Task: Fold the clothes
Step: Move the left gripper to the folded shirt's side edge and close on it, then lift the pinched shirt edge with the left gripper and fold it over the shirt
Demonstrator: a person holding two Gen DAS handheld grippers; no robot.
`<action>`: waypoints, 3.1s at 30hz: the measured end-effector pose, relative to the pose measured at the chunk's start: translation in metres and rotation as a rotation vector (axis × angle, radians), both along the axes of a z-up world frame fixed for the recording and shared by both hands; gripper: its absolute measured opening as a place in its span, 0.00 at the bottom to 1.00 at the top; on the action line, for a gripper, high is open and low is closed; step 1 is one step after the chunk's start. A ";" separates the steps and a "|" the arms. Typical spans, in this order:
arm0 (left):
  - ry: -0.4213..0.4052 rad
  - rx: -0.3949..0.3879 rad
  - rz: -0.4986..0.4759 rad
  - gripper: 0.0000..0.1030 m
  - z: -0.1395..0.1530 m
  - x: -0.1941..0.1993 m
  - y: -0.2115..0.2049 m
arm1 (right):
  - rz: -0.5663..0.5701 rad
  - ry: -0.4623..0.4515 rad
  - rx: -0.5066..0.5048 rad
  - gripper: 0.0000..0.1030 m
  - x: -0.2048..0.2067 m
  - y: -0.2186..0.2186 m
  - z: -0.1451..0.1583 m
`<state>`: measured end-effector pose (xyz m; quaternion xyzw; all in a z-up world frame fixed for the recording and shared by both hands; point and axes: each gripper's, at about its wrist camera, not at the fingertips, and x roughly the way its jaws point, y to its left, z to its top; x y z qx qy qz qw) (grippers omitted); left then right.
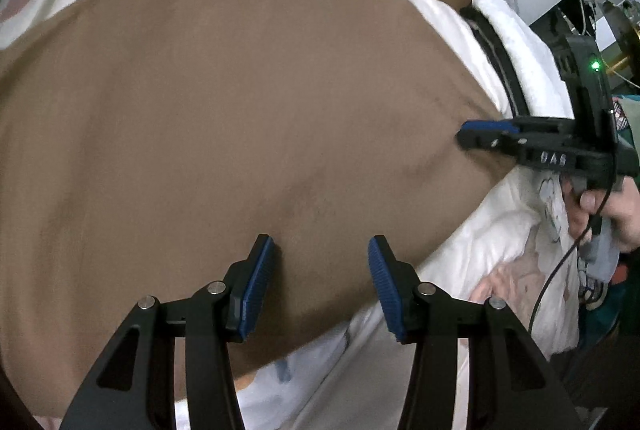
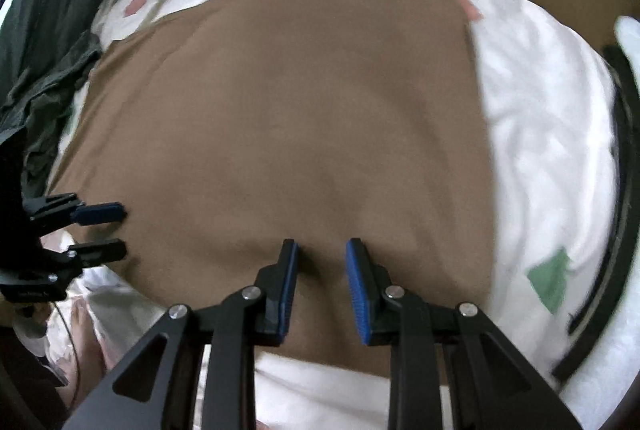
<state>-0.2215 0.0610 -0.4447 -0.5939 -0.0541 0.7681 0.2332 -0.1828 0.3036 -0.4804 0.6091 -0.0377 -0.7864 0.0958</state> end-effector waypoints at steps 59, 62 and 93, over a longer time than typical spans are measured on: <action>-0.098 -0.025 0.144 0.18 -0.011 0.026 -0.068 | 0.335 -0.114 -0.122 0.15 0.044 -0.144 -0.022; -0.093 -0.039 0.159 0.18 -0.008 0.030 -0.075 | 0.329 -0.127 -0.122 0.15 0.043 -0.145 -0.027; -0.064 -0.142 0.530 0.18 -0.012 0.085 -0.155 | 0.273 -0.099 -0.105 0.15 0.035 -0.121 -0.021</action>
